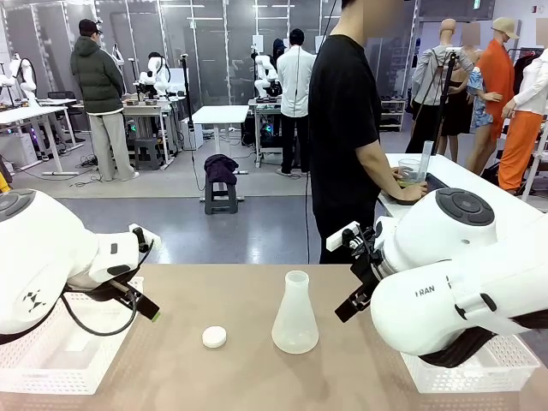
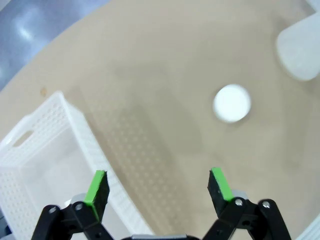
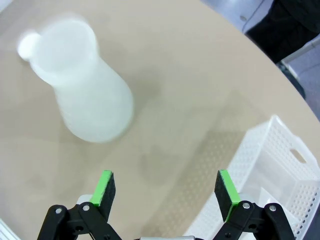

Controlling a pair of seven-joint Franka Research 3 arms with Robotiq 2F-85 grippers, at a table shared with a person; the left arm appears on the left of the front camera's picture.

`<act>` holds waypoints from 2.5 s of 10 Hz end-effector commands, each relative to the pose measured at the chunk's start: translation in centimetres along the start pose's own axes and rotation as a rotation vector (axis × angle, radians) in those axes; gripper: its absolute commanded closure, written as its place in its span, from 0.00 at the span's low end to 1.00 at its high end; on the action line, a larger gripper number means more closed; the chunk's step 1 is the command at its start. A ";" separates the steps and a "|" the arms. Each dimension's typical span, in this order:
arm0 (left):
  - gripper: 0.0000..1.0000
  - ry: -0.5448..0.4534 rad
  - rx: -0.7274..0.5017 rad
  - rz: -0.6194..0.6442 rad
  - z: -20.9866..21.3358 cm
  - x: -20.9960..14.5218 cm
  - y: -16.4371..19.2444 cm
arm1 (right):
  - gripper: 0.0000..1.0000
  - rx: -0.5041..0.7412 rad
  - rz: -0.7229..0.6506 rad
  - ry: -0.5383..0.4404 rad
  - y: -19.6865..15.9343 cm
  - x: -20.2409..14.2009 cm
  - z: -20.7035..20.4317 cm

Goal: Prepare the solutions needed for the experiment.
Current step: Pick up the Plastic Funnel and insert it into the Big flask.

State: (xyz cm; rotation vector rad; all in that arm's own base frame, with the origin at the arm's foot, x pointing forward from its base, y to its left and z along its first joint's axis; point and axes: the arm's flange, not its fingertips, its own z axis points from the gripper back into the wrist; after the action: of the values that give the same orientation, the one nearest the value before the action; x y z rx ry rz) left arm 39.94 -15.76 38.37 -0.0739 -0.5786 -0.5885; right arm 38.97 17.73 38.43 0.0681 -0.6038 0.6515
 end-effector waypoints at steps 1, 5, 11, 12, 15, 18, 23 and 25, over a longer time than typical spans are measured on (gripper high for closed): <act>0.00 -0.169 -0.111 0.038 4.9 0.3 -0.4 | 0.00 0.146 -0.062 -0.134 1.3 1.1 5.1; 0.00 -0.339 -0.386 0.249 11.7 0.6 0.2 | 0.00 0.436 -0.345 -0.279 0.3 2.8 11.2; 0.00 -0.305 -0.951 0.631 11.1 0.2 3.2 | 0.00 0.897 -0.953 -0.237 -4.7 3.0 9.7; 0.00 -0.344 -0.989 0.658 10.6 0.2 3.3 | 0.00 0.934 -0.950 -0.242 -4.6 2.9 9.1; 0.00 -0.360 -1.037 0.732 9.0 1.0 2.9 | 0.00 0.944 -0.944 -0.230 -4.3 2.9 8.1; 0.00 -0.343 -1.051 0.754 10.3 0.0 3.6 | 0.00 0.966 -0.971 -0.192 -4.2 2.4 7.1; 0.00 -0.343 -1.051 0.754 10.3 0.0 3.6 | 0.00 0.966 -0.971 -0.192 -4.2 2.4 7.1; 0.00 -0.343 -1.051 0.754 10.3 0.0 3.6 | 0.00 0.861 -0.988 -0.108 -6.3 2.9 7.6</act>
State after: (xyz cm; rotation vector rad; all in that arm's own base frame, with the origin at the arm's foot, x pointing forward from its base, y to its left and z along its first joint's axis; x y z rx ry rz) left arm 37.09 -10.80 47.14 -1.3450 -0.4766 -0.0743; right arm 39.58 13.12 46.13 1.2116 -0.3205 -0.0670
